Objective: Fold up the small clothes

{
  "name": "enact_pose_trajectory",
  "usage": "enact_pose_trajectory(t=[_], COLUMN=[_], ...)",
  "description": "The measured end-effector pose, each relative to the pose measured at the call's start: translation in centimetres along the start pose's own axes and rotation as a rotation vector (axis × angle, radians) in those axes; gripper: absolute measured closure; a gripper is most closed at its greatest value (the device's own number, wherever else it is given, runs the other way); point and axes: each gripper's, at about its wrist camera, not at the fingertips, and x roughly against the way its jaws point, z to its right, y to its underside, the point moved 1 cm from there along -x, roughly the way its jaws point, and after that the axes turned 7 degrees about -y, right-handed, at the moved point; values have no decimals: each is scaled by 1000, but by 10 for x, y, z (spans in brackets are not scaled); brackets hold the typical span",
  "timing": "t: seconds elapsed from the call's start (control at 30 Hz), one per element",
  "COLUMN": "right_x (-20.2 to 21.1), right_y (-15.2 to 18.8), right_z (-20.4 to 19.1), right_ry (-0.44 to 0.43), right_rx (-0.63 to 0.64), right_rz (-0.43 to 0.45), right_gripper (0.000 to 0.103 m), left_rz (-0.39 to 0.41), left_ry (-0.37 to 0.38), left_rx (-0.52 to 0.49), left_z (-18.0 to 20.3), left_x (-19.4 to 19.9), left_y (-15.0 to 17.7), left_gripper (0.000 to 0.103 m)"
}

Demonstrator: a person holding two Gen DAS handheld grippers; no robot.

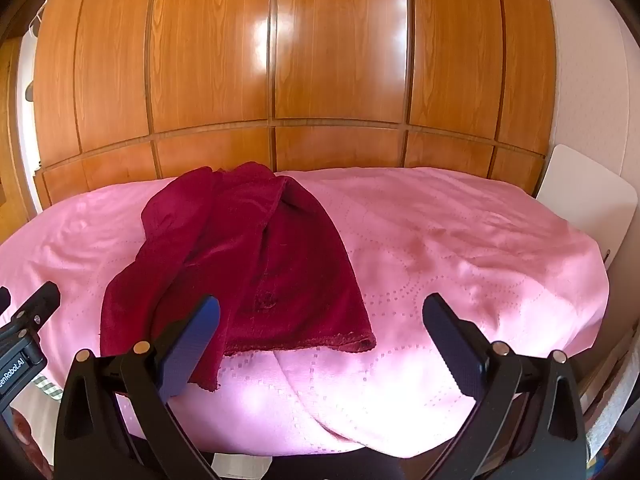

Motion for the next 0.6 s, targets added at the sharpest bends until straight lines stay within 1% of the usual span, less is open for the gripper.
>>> enact_pose_trajectory(t=[0.3, 0.5, 0.6], right_x=[-2, -3, -3], right_y=[2, 2, 1], right_z=[-1, -2, 2], right_ry=[2, -1, -6], right_rx=[2, 0, -6], right_rz=[3, -3, -6], right_gripper=[2, 2, 2], left_rz=[1, 15, 25], left_ry=[-6, -3, -5], left_rx=[4, -4, -12], left_z=[-1, 9, 7], left_x=[1, 3, 5], left_y=[0, -4, -2], left_gripper=[3, 3, 3])
